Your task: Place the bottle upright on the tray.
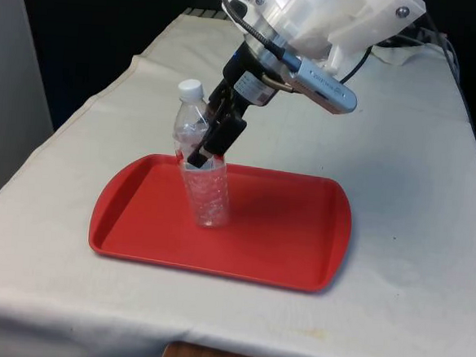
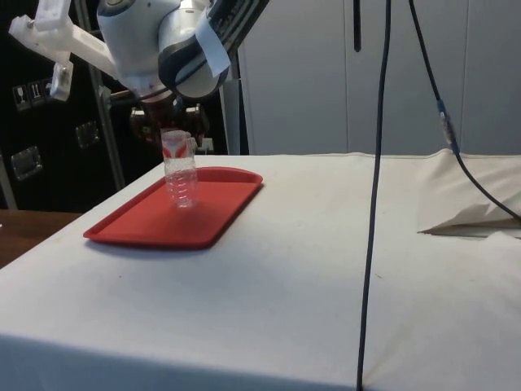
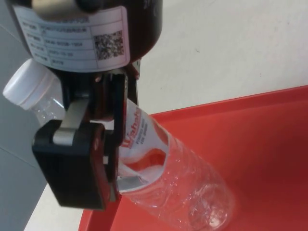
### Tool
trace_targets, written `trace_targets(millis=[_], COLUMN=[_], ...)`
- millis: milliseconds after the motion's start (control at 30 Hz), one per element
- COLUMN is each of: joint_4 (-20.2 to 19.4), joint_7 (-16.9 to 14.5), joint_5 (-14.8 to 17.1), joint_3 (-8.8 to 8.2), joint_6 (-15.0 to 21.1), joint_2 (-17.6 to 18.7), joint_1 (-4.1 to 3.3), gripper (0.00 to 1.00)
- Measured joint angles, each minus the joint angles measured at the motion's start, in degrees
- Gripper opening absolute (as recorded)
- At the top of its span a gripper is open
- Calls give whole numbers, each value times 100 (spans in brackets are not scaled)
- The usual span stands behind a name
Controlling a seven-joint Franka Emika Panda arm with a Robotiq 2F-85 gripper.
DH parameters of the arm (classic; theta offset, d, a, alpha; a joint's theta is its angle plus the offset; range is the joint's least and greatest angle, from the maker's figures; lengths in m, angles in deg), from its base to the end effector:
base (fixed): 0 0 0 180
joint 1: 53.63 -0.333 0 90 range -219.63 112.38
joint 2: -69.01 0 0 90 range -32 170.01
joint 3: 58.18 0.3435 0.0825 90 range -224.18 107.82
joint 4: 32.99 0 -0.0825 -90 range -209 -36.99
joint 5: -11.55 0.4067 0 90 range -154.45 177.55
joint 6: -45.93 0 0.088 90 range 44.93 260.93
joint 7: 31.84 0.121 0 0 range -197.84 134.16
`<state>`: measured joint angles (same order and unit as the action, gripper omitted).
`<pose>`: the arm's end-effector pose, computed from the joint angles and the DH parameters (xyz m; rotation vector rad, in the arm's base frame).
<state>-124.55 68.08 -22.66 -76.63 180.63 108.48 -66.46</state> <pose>0.7426 -0.0513 0.2526 2.0885 -1.6652 0.7092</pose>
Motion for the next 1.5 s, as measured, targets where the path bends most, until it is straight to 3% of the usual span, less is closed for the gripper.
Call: trace_targets(millis=[533, 733, 1100, 1500], joint_4=[6, 97, 327, 630], joint_7=[0, 0, 0, 40], joint_5=[-6, -6, -6, -6], joint_3=[0, 6, 126, 321], joint_6=[-46, -178, -676, -1180], joint_2=[0, -6, -103, -109], joint_1=[-6, -40, -166, -246], gripper=[100, 100, 100, 100])
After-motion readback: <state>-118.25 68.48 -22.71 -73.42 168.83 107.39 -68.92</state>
